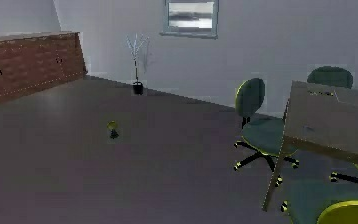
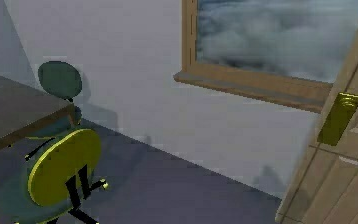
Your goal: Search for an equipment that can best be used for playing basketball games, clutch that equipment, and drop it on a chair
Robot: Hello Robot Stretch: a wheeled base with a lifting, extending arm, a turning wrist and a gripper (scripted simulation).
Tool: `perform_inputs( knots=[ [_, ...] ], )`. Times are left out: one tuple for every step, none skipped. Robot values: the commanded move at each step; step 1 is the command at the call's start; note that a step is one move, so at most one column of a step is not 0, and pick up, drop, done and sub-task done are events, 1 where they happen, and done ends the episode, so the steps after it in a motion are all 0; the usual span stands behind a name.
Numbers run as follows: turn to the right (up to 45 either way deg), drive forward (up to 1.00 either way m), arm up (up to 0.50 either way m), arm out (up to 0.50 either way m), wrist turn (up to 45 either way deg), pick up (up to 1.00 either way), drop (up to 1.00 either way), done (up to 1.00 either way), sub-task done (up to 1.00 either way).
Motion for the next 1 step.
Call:
perform_inputs(
  knots=[
    [-9.0, 0.0, 0.0, 0.0, 0.0, 0.0, 0.0, 0.0, 0.0]
  ],
)
